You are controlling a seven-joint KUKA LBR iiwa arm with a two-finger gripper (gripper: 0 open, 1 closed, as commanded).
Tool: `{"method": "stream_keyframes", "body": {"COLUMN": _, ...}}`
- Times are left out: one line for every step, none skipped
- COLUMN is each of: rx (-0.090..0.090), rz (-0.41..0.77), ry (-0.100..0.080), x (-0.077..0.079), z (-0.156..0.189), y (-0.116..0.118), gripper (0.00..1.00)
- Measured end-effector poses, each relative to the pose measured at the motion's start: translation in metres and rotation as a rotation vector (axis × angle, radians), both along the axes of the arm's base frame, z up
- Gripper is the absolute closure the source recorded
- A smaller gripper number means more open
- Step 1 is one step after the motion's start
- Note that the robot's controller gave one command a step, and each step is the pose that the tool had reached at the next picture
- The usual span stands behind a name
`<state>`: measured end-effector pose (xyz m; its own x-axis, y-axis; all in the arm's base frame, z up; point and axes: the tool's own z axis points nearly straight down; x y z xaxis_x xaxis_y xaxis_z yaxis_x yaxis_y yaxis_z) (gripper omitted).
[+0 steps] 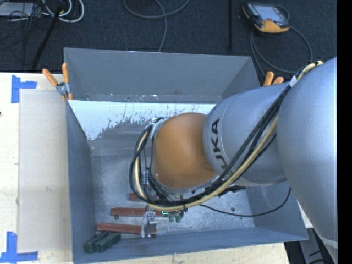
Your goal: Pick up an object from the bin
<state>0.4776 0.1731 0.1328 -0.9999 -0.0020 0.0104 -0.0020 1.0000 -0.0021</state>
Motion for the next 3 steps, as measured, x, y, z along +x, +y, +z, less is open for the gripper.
{"method": "stream_keyframes", "body": {"rx": 0.002, "rz": -0.003, "ry": -0.007, "x": 0.002, "z": 0.004, "y": -0.001, "gripper": 0.0}}
{"method": "stream_keyframes", "body": {"rx": 0.007, "rz": 0.088, "ry": -0.018, "x": 0.002, "z": -0.059, "y": 0.018, "gripper": 1.0}}
{"method": "stream_keyframes", "body": {"rx": 0.007, "rz": 0.087, "ry": -0.018, "x": 0.002, "z": -0.059, "y": 0.018, "gripper": 1.0}}
